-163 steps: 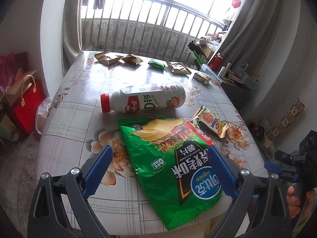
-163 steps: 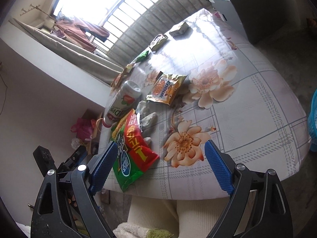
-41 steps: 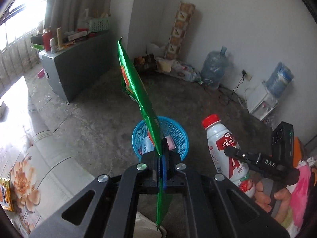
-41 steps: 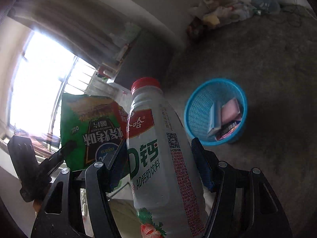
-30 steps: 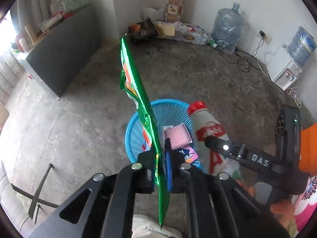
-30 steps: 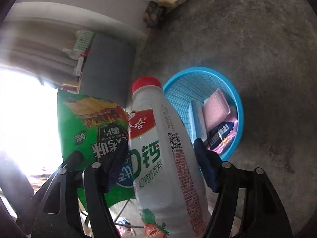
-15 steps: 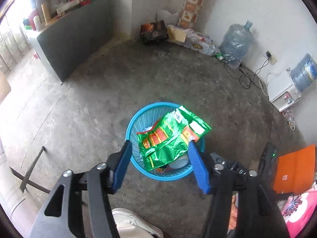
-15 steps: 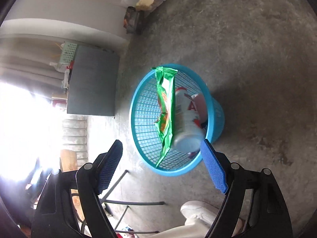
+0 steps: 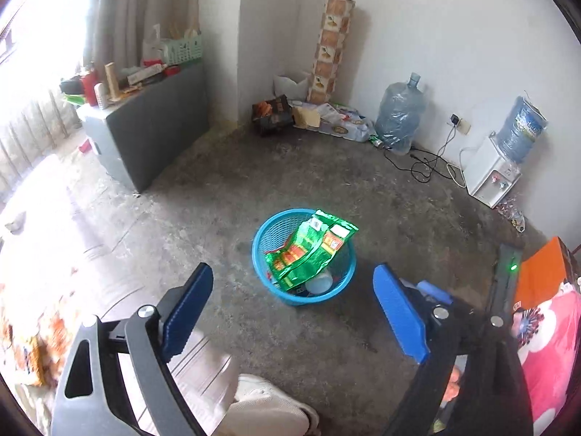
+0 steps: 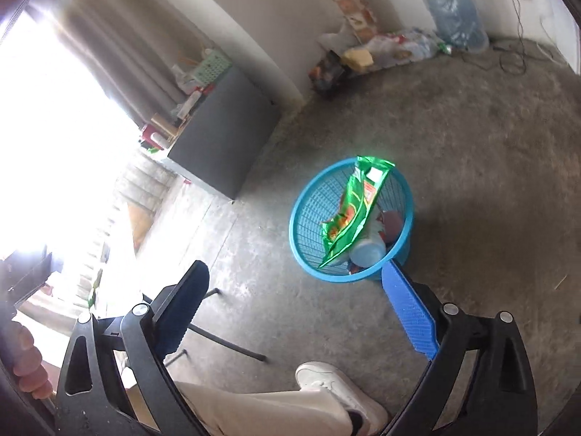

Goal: Collect trash
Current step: 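Move both open tools back toward the bed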

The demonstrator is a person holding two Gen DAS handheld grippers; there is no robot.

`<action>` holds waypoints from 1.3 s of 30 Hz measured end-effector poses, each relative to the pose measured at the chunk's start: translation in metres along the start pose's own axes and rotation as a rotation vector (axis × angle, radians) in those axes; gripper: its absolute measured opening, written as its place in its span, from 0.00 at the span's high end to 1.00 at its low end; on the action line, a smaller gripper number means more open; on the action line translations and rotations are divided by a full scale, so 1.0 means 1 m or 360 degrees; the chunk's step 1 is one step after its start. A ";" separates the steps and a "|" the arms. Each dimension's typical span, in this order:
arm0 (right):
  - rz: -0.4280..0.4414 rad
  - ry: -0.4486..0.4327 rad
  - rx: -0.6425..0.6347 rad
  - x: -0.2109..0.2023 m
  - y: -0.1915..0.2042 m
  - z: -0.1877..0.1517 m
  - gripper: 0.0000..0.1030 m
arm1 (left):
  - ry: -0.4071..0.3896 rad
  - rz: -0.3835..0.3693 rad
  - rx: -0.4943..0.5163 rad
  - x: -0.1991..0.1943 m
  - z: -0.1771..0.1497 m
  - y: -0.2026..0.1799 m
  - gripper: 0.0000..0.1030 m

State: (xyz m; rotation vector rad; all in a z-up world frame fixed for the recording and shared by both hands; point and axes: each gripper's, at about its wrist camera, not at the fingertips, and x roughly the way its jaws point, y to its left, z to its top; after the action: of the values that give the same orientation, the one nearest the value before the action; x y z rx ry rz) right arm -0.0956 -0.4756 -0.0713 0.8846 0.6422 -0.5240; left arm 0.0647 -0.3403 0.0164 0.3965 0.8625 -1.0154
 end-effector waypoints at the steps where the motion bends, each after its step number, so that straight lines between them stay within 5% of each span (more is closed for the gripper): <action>1: -0.0018 -0.0012 -0.0058 -0.005 0.010 -0.002 0.08 | -0.0019 0.0031 -0.0019 -0.011 -0.009 0.005 0.13; 16: -0.0136 -0.0154 -0.0692 -0.048 0.124 -0.040 0.08 | -0.0332 0.0340 -0.0437 -0.148 -0.122 0.090 0.06; 22: -0.0334 -0.0310 -0.0982 -0.051 0.166 -0.066 0.08 | -0.0377 0.0564 -0.0671 -0.189 -0.179 0.138 0.05; 26: -0.0228 -0.0286 -0.1191 -0.044 0.194 -0.083 0.08 | -0.0409 0.0746 -0.0807 -0.210 -0.224 0.164 0.06; 31: 0.0111 -0.0193 -0.1335 -0.036 0.227 -0.099 0.08 | -0.0390 0.0898 -0.0957 -0.224 -0.262 0.193 0.05; 39: 0.0241 0.0037 -0.1396 -0.009 0.274 -0.122 0.08 | -0.0198 0.1137 -0.1009 -0.211 -0.282 0.225 0.06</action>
State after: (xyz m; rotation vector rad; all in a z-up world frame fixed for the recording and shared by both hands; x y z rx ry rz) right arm 0.0422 -0.2266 0.0245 0.1055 0.7280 -0.0603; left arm 0.0831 0.0764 -0.0136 0.0744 0.7932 -0.0830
